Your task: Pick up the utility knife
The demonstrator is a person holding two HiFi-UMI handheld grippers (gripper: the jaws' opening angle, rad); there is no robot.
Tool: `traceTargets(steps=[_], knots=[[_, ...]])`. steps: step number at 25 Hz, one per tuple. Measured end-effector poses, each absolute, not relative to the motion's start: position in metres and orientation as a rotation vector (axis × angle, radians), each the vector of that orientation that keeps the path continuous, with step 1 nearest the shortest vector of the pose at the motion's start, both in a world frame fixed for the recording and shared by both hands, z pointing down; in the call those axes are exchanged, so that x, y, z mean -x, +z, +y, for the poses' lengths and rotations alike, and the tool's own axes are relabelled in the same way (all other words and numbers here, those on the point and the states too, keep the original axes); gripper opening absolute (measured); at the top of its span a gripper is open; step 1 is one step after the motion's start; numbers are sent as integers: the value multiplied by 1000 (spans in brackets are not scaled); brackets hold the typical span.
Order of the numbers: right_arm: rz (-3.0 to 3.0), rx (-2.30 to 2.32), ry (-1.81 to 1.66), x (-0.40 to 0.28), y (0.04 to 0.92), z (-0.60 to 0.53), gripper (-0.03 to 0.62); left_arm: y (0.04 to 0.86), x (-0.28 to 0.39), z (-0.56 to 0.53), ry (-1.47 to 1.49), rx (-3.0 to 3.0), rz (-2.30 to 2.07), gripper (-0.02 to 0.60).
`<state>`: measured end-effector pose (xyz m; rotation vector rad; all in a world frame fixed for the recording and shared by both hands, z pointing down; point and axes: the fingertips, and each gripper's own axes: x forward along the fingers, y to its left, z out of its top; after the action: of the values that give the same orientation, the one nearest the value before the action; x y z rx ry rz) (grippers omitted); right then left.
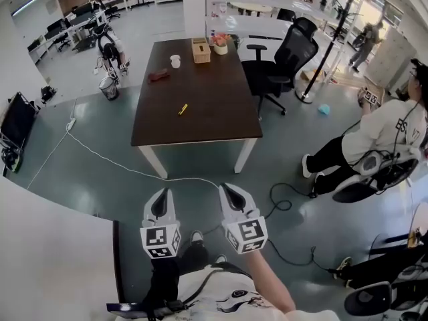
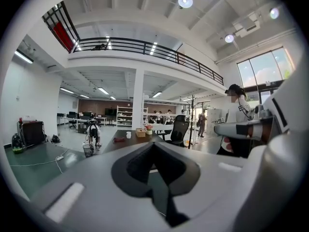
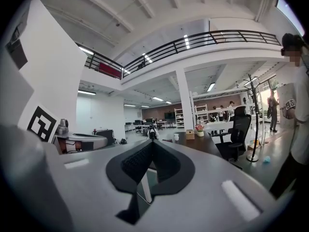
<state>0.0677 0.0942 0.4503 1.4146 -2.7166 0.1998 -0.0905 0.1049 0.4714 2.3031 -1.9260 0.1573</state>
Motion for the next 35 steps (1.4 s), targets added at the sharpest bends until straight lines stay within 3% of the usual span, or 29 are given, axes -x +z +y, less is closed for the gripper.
traceTargets(steps=[18,35], knots=[[-2595,-1568,203,-30,446,-12,2,481,124,-12,162,-2421,-1690,-3],[-2601,-1443,304,-21,474,-106,2,501,134,-93,186,-2359,-1684,-3]])
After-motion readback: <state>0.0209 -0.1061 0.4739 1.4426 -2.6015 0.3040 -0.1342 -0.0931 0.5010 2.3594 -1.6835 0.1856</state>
